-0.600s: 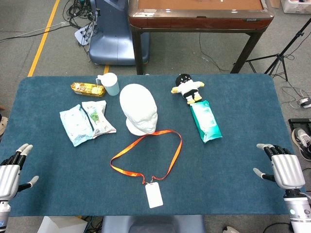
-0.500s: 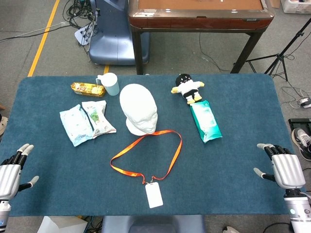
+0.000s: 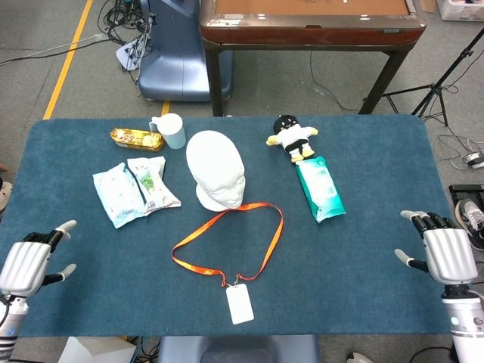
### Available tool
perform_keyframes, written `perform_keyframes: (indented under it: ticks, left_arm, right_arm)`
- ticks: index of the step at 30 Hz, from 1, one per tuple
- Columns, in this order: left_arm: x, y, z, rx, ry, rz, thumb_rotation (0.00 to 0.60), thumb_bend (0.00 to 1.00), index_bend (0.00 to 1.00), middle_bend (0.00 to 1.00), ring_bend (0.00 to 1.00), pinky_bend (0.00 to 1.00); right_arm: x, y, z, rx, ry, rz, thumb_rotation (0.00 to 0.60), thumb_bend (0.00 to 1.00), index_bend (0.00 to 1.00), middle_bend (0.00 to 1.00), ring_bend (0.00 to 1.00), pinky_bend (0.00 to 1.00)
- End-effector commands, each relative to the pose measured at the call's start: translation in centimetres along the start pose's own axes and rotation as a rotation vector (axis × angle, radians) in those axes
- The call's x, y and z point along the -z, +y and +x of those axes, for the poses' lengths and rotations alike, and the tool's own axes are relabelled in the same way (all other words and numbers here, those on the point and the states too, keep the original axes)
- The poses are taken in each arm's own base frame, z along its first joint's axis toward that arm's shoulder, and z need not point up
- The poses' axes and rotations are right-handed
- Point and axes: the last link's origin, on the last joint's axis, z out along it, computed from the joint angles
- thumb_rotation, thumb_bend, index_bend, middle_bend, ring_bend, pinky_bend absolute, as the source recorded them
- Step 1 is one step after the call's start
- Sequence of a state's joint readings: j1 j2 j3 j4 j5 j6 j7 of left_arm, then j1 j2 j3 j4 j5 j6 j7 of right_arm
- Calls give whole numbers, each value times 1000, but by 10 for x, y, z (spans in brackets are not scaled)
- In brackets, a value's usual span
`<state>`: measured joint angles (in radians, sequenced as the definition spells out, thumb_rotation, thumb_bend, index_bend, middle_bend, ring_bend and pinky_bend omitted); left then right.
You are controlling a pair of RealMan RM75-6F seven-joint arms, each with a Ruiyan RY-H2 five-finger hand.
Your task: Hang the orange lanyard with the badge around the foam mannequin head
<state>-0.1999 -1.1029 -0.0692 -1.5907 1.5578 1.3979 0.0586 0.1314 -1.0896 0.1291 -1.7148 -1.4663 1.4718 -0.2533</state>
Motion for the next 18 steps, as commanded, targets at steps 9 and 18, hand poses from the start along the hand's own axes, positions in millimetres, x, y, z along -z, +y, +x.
perform_keyframes:
  ticks: [9,18]
  left_arm:
    - [-61,36,-2,-66,-171,-276,600,139,258,834,923,624]
    - [-94,79,-14,-128,-269,-432,600,438,244,932,1000,771]
  right_arm:
    - [-10,-18,13,16,-9,22,600,50,304,381,333,410]
    - [-11,-22,15,27,-15,21,600,50,304,420,372,434]
